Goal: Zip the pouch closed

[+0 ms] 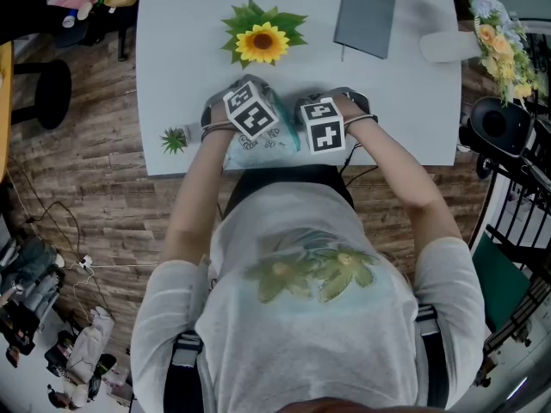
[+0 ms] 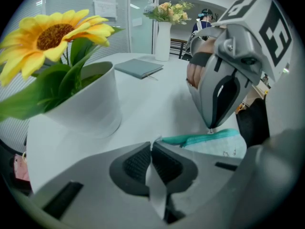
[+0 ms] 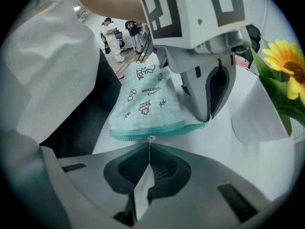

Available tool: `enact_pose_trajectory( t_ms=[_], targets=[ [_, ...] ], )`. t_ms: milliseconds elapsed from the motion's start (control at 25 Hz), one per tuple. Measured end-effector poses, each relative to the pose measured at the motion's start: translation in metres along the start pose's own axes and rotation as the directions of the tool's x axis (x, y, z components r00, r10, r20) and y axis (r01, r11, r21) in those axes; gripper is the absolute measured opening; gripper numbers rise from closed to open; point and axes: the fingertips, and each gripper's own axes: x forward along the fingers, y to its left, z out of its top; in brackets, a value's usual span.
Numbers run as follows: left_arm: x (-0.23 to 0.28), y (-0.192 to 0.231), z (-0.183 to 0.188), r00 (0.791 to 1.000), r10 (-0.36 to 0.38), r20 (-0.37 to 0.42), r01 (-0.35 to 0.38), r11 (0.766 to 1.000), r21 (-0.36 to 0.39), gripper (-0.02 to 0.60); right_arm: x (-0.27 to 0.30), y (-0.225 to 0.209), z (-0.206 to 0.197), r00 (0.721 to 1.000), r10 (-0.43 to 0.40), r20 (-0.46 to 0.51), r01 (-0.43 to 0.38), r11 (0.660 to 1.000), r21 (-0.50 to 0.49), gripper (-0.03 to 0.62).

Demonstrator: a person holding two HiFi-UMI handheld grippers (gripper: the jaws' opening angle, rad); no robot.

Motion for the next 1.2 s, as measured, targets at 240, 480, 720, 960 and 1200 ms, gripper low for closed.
enact_pose_trajectory(
  t_ms=[240, 480, 720, 960, 1200],
  targets=[
    [0.001, 0.0, 0.0, 1.0, 0.004, 0.001, -0.004, 1.0, -0.003, 0.015, 0.002, 0.005, -0.001, 1.0, 0.011, -0.005, -0.011, 1.0, -0.008, 0.018],
    [0.0, 0.0, -0.001, 1.0, 0.012, 0.004, -0.012, 1.0, -0.007, 0.015, 0.004, 0.012, -0.001, 1.0, 0.023, -0.007, -0.023, 1.0, -0.013, 0.018],
    [0.0, 0.0, 0.0, 1.0, 0.017, 0.01, -0.017, 1.0, -0.021, 0.015, 0.003, 0.012, -0.001, 1.0, 0.029, -0.009, -0.029, 1.0, -0.011, 0.018],
    [0.0, 0.001, 0.0, 1.0, 0.011, 0.014, -0.01, 0.999, -0.03, 0.015, 0.005, 0.016, -0.001, 0.999, 0.04, -0.018, -0.04, 0.999, -0.019, 0.018],
    [0.0, 0.0, 0.0, 1.0, 0.013, 0.016, -0.012, 1.0, -0.028, 0.015, 0.007, 0.021, -0.002, 0.998, 0.052, -0.028, -0.052, 0.998, -0.024, 0.018]
  ],
)
